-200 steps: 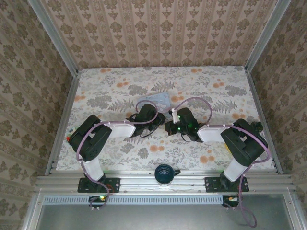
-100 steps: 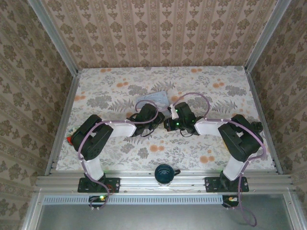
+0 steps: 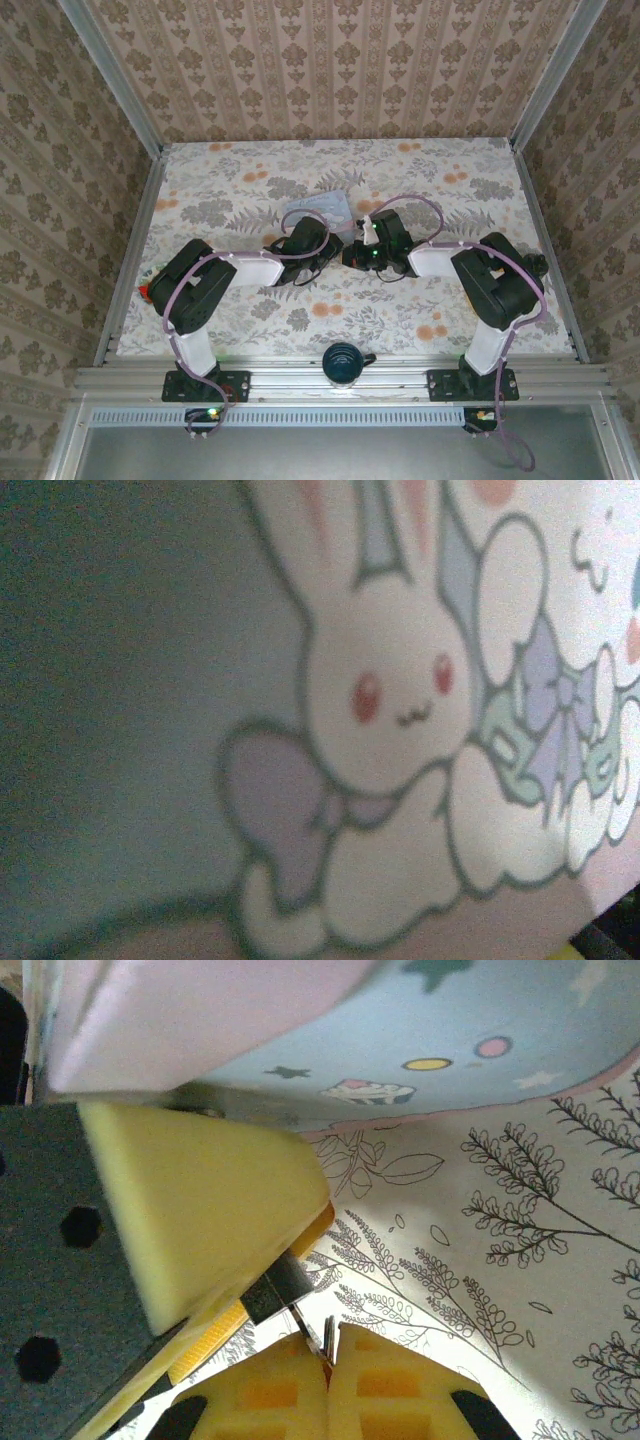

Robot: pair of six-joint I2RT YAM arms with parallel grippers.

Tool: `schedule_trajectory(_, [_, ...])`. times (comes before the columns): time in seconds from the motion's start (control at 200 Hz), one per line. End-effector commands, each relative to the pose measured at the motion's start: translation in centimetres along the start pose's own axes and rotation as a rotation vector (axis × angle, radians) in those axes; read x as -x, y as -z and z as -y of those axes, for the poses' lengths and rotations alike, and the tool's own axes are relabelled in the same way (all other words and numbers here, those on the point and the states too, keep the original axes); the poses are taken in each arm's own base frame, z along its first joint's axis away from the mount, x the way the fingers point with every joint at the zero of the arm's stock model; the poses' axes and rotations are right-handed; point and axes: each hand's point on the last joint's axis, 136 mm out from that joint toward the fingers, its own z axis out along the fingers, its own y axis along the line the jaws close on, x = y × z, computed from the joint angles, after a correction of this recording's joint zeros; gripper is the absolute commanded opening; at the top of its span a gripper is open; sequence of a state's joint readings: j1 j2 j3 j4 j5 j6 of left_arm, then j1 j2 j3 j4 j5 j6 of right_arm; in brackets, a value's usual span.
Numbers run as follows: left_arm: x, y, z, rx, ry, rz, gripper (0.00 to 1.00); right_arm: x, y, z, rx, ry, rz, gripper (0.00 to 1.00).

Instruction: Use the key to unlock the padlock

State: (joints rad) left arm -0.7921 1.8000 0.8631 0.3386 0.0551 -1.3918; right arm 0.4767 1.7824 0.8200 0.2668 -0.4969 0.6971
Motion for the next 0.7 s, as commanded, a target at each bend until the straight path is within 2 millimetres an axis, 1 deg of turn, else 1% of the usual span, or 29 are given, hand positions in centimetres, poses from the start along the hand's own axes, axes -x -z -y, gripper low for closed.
schedule_trajectory(0.0, [-9.4, 1.0, -2.5, 0.066, 0.074, -0.385, 0.05, 5.7, -0.1, -1.3, 0.055, -0.070, 0.190, 0.00])
schedule_trajectory(0.185, [-9.1, 1.0, -2.8, 0.065, 0.084, -0.376, 0.05, 5.6, -0.1, -0.9, 0.136, -0.212, 0.189, 0.00])
schedule_trajectory(0.38, [-8.8, 1.2, -3.0, 0.061, 0.096, -0.367, 0.05, 6.1, 0.2, -0.9, 0.229, -0.334, 0.200, 0.00])
schedule_trajectory(0.695, [-8.7, 1.2, -2.7, 0.043, 0.094, -0.367, 0.05, 6.9, 0.0, -1.2, 0.398, -0.540, 0.227, 0.00])
